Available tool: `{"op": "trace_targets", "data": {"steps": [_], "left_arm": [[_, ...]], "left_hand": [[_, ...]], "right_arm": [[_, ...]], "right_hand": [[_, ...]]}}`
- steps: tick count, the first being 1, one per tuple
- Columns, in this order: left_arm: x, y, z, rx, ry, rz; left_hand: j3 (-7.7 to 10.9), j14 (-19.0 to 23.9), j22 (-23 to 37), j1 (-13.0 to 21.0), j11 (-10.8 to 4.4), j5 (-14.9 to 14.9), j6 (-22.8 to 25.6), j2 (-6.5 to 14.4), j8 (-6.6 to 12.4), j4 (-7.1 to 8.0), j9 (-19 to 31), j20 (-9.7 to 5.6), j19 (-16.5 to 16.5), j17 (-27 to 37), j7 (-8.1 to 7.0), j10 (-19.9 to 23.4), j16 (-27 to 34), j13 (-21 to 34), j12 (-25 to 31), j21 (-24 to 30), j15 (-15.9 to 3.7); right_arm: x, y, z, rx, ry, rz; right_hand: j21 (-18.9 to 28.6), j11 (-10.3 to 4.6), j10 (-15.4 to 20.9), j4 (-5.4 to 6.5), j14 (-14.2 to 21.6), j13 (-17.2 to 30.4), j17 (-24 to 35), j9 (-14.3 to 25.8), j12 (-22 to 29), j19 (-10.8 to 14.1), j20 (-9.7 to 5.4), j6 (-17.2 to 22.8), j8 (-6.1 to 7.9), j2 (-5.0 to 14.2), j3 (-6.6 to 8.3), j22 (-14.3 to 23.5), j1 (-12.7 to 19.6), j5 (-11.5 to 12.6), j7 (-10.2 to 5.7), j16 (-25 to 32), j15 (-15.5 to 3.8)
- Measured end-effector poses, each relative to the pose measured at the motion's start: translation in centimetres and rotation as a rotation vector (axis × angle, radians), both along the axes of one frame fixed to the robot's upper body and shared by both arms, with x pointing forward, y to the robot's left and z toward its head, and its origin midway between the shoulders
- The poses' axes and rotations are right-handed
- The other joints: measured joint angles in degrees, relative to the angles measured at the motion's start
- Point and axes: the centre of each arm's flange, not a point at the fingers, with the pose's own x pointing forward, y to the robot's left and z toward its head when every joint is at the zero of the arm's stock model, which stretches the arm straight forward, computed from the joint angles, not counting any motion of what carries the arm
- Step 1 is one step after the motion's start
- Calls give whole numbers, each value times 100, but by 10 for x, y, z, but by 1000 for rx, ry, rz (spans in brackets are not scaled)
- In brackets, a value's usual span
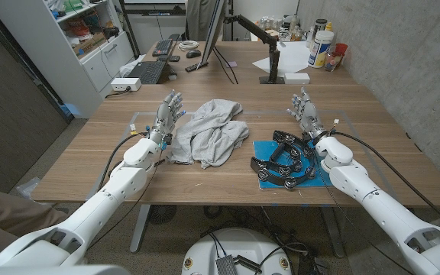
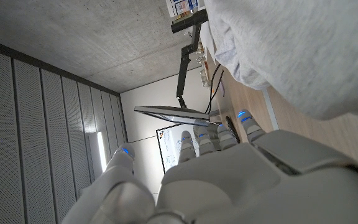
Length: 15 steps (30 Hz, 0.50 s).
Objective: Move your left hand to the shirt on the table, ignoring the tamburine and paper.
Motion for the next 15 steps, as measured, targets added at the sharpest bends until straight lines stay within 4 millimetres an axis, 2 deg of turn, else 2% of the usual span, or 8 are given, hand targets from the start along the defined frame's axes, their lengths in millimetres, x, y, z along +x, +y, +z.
{"op": "trace_targets", "data": {"steps": [15], "left_arm": [[1,4,2,3,0,-5]], "left_hand": [[0,-24,-1,0,1,0,22,0,0,0,-1,-1,0,-1,-18,1,1,-40,0,0,24]], "right_arm": [[-1,5,0,1,-2,0]], "right_hand": [[0,-1,0,-23,0,0,-17,-1,0,0,-1,0,0,0,23,-1,0,0,0,0,0]]}}
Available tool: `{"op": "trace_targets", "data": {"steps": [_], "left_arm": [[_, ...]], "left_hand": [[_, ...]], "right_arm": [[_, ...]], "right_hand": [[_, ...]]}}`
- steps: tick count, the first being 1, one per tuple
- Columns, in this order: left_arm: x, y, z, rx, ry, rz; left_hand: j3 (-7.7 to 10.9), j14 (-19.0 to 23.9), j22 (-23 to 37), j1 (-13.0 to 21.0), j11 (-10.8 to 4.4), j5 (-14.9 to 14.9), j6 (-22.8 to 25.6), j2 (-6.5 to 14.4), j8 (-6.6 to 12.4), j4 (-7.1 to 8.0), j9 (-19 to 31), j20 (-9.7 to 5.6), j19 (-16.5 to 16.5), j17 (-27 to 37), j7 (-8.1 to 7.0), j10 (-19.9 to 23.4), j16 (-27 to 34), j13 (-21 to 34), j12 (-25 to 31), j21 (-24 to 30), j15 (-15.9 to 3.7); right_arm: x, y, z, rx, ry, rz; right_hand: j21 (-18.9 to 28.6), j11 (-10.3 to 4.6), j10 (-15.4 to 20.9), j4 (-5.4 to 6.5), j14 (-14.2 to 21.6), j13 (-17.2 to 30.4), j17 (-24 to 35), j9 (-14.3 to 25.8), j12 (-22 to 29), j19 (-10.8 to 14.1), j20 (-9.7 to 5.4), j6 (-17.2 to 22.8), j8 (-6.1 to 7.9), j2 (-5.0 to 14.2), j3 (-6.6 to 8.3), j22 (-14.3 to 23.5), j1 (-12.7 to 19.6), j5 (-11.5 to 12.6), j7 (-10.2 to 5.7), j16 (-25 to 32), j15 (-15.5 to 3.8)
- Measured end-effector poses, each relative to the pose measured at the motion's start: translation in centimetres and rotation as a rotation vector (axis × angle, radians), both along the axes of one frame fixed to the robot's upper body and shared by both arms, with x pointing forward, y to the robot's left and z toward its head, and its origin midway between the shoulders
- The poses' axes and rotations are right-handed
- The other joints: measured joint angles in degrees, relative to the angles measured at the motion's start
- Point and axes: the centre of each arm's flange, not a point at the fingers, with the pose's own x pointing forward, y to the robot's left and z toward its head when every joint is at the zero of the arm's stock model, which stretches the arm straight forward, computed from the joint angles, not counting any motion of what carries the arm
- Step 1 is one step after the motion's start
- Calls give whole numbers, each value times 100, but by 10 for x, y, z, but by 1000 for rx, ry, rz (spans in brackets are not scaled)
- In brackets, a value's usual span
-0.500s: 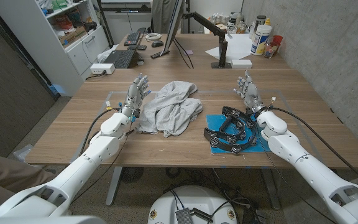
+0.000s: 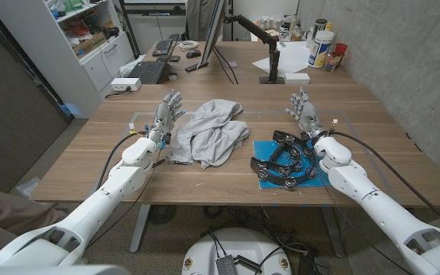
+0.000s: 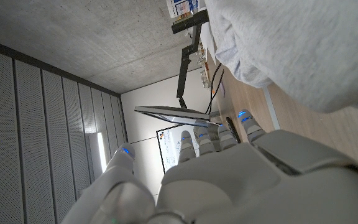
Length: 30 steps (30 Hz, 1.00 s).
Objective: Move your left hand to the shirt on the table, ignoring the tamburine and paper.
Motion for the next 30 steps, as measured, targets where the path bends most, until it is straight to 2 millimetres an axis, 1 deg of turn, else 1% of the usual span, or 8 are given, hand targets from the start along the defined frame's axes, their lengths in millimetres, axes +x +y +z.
{"op": "trace_targets", "data": {"steps": [5,9,10,15,19,22,28,30], "left_arm": [[0,1,0,2,0,1],[-1,3,0,12,-3,8],[-1,3,1,17,-5,13],[-2,2,2,37,-11,18],[-3,1,2,43,-12,18],[-4,1,3,59,-20,27],[-8,0,7,86,-33,33],[-9,-1,9,110,-42,49]], "left_hand": [[0,-38,0,0,0,0,0,0,0,0,0,0,0,0,0,0,0,-4,0,-8,-37],[24,-158,-15,0,0,0,0,0,0,-24,-1,-54,97,0,1,0,0,-56,0,-52,-229],[24,-166,-16,0,0,0,0,0,0,-24,-1,-74,117,0,1,0,0,-57,0,-68,-237],[23,-168,-15,31,0,0,0,31,0,-24,-1,-85,103,-14,1,0,0,-83,0,-89,-238],[23,-168,-15,31,0,0,0,31,0,-24,-1,-85,103,-16,1,1,0,-83,4,-111,-238],[21,-189,-15,31,0,0,0,31,0,-73,-1,-85,103,-16,1,1,-1,-110,40,-133,-217],[21,-189,-15,31,0,0,0,31,0,-72,-1,-83,102,-16,1,1,-1,-110,40,-144,-217],[21,-248,-15,31,0,0,0,31,0,-72,-1,-76,46,-16,1,1,-14,-132,40,-204,-206]], "right_arm": [[0,1,0,2,0,1],[0,1,1,5,0,2],[1,1,1,6,0,2],[1,1,1,7,0,2],[1,1,1,9,-2,0],[1,1,1,10,-3,-2],[1,0,2,11,-6,-6],[0,0,3,11,-7,-7]], "right_hand": [[-34,30,31,0,0,-15,0,0,0,31,31,30,0,0,0,0,0,0,-30,0,0],[-35,30,31,-3,0,-16,0,-1,0,31,31,30,0,0,2,0,0,0,-30,0,0],[-34,30,31,-25,0,-16,-10,0,0,31,31,30,0,0,24,0,0,0,-30,0,0],[-73,30,31,-24,0,-16,-27,-1,0,31,31,62,0,0,24,-1,0,0,2,0,0],[-73,30,31,-24,-31,-16,-26,-1,0,31,31,62,0,31,24,-1,31,0,2,0,-31],[-73,30,31,-24,-31,-16,-26,-1,39,31,30,61,0,31,23,-1,31,0,2,0,-31],[-113,30,31,-24,-31,-15,-53,-1,45,31,30,93,0,31,23,-1,31,0,-30,0,-31],[-113,30,31,-24,-31,-16,-53,-2,45,31,30,93,0,31,23,-1,31,0,-30,0,-31]]}}
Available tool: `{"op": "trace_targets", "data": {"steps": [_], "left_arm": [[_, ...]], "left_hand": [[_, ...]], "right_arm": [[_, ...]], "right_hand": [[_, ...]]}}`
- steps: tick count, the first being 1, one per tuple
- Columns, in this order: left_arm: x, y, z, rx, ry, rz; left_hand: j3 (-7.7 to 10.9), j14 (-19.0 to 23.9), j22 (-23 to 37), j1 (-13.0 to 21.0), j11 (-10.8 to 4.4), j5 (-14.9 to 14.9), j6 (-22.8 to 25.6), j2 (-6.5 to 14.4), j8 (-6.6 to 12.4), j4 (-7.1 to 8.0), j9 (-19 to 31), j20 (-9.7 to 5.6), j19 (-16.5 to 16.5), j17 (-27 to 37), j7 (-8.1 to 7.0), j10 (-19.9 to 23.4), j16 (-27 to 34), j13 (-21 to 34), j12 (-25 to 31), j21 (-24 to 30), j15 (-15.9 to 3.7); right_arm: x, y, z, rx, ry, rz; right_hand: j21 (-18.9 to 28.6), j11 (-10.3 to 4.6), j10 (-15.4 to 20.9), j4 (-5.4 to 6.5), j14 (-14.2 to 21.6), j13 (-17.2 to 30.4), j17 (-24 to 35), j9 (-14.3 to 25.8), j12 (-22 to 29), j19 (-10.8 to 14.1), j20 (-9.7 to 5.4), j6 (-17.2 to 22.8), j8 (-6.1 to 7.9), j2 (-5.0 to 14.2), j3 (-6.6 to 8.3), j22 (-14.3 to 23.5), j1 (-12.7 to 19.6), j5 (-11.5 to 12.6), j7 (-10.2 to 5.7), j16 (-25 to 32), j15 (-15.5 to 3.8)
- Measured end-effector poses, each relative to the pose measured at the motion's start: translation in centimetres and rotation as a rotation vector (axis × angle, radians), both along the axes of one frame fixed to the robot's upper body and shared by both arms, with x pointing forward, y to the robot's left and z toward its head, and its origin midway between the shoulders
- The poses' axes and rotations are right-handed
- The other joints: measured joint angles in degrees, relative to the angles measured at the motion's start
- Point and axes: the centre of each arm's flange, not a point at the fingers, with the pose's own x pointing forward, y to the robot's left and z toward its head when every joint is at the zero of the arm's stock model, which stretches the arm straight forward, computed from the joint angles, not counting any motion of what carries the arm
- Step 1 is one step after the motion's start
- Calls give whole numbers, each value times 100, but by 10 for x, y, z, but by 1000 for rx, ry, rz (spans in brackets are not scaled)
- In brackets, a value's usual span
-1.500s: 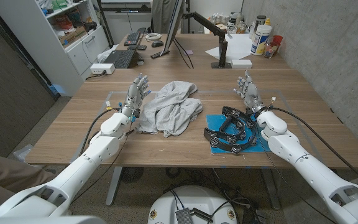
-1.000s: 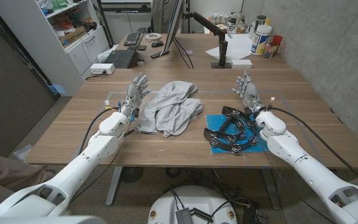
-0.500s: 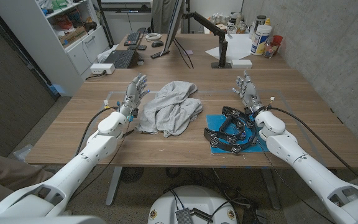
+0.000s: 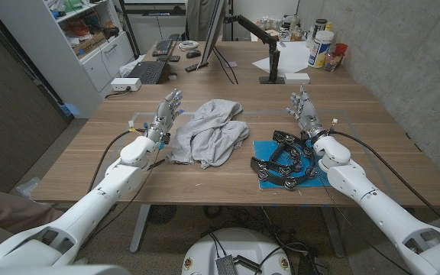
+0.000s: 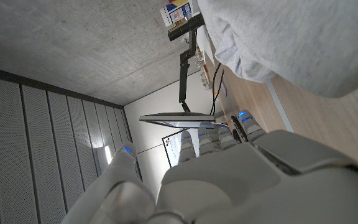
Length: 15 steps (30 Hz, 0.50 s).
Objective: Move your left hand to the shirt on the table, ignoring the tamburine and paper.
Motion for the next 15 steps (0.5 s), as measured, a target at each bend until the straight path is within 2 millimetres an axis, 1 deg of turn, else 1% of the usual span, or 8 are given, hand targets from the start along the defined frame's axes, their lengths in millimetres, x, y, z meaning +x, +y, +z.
{"op": "trace_targets", "data": {"steps": [1,4,6,11,12,15], "left_arm": [[0,0,0,6,-1,7],[-2,-2,3,36,-6,24],[-3,-3,4,55,-9,39],[-7,-7,9,71,-22,31],[-6,-7,8,102,-22,69],[-8,-9,12,120,-31,76]], "left_hand": [[0,-21,0,0,0,0,0,0,0,0,0,-16,-16,0,0,0,-13,-4,0,-13,-4],[-17,-29,0,0,0,0,0,0,0,-17,0,16,-48,0,0,0,-14,-4,0,-40,-13],[-23,-79,0,0,0,0,0,0,0,-23,0,-16,-79,0,0,0,-14,-28,0,-56,-20],[-23,-96,0,0,0,0,0,0,0,-23,-1,-16,-79,0,0,0,-14,-30,0,-78,-22],[-23,-112,0,0,0,0,0,0,0,-23,-1,-16,-79,0,0,0,-14,-30,0,-78,-38],[-23,-142,1,0,0,0,0,0,0,-23,-1,-16,-78,0,0,0,-14,-30,-1,-78,-27]], "right_arm": [[0,0,0,0,0,0],[-1,0,0,0,-1,-2],[-1,-1,0,0,0,-4],[-1,-1,0,-1,0,-4],[-1,-2,0,-1,0,-6],[-1,-3,-1,-2,1,-6]], "right_hand": [[-5,0,0,0,0,0,0,0,0,0,0,0,0,0,0,0,0,0,0,0,0],[-21,0,0,0,0,0,0,0,0,0,0,0,0,0,0,0,0,0,0,0,0],[-21,0,0,0,0,0,0,0,0,0,0,0,0,0,0,0,0,0,0,0,0],[-44,0,0,0,0,0,1,0,0,0,0,0,0,0,0,0,0,0,0,0,0],[-44,0,0,0,0,1,1,0,0,0,0,0,0,0,0,0,0,0,0,0,0],[-64,-15,14,0,0,0,0,0,0,0,0,0,0,0,0,0,0,0,0,0,0]]}}
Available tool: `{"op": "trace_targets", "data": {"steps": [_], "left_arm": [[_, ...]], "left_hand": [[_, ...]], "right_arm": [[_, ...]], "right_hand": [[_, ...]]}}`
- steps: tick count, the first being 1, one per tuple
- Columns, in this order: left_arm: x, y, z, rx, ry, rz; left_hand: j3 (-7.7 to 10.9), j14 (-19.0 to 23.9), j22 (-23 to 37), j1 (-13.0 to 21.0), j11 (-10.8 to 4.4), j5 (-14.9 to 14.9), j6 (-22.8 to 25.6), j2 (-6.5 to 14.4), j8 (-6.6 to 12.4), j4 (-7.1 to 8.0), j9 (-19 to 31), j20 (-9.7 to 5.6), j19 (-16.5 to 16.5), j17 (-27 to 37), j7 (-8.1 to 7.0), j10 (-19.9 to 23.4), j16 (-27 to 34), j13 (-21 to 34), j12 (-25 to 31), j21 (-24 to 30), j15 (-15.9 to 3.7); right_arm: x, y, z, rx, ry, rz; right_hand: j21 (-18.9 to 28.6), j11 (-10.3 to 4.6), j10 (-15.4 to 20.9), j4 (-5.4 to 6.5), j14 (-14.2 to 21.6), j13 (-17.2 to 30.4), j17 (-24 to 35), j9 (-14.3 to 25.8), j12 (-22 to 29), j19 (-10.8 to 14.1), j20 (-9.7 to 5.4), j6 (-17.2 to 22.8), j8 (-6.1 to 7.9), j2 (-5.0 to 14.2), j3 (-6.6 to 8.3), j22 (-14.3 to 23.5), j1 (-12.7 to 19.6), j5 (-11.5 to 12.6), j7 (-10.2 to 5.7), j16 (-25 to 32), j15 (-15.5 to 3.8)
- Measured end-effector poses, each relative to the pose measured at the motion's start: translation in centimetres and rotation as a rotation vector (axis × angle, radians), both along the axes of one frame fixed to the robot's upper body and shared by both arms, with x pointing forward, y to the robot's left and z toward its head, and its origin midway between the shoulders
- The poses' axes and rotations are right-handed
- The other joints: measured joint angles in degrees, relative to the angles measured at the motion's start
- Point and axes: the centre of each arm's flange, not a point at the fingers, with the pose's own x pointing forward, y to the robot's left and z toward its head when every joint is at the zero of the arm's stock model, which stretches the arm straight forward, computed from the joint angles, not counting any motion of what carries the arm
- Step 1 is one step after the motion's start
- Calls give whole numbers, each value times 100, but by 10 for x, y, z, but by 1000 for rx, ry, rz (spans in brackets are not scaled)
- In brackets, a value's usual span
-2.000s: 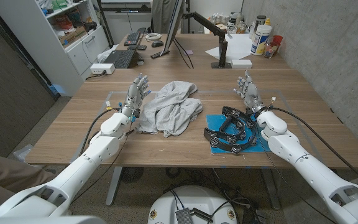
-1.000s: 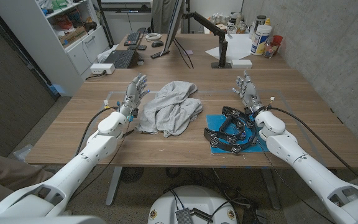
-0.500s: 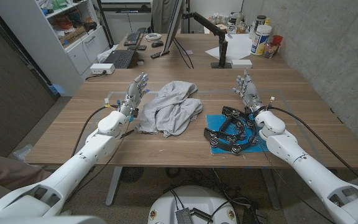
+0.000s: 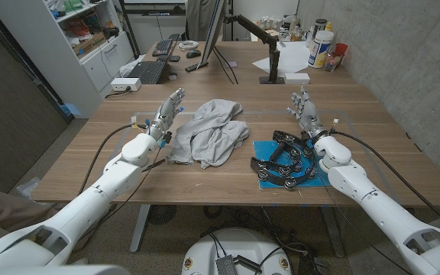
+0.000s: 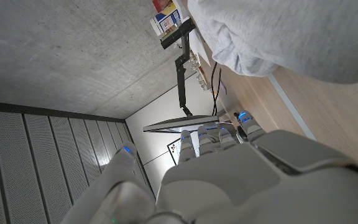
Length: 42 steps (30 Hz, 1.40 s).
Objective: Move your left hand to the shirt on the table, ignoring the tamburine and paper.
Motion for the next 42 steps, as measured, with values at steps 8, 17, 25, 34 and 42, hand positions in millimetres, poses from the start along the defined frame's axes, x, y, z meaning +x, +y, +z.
{"op": "trace_targets", "data": {"steps": [8,17,25,34,42], "left_arm": [[-3,-2,6,71,-20,52],[-5,-3,16,135,-55,96],[-5,-6,24,189,-84,115],[-5,-14,30,255,-115,131],[-6,-23,37,318,-146,159]], "left_hand": [[-15,-9,0,31,0,0,0,-31,0,-33,0,-62,-62,0,0,0,0,-27,0,-63,-9],[-24,-24,-5,31,11,0,0,-31,0,-59,0,-115,-69,1,0,-52,1,-53,0,-107,-51],[-54,-17,-28,53,-19,0,-13,-53,0,-89,0,-170,-62,1,-12,-81,-21,-80,0,-211,-116],[-55,-19,-28,53,-19,0,11,-53,0,-88,-1,-231,-63,1,-52,-81,-20,-106,0,-234,-183],[-57,-48,-27,53,-19,0,63,-53,0,-122,-1,-248,-80,2,-60,-81,-20,-132,-1,-234,-212]], "right_arm": [[-1,-2,-1,-2,-1,0],[-2,-2,0,-4,-9,1],[-5,-3,2,-9,-17,0],[-7,-5,4,-11,-18,-6],[-8,-7,4,-15,-16,-10]], "right_hand": [[-46,-151,47,-25,-29,0,-26,0,0,52,-136,0,0,0,-25,0,0,0,0,0,-93],[-106,-151,47,-25,-71,1,-53,-1,0,51,-135,32,0,0,-25,0,0,-3,-32,0,-134],[-127,-150,47,-24,-71,1,-53,-1,0,51,-135,31,0,0,-25,0,0,-28,-32,0,-133],[-169,-150,47,-41,-71,1,-52,-1,0,51,-135,31,0,0,-41,0,0,-28,-31,0,-133],[-190,-150,47,-41,-70,1,-80,-1,0,51,-135,31,0,0,-41,-1,0,-28,-31,0,-133]]}}
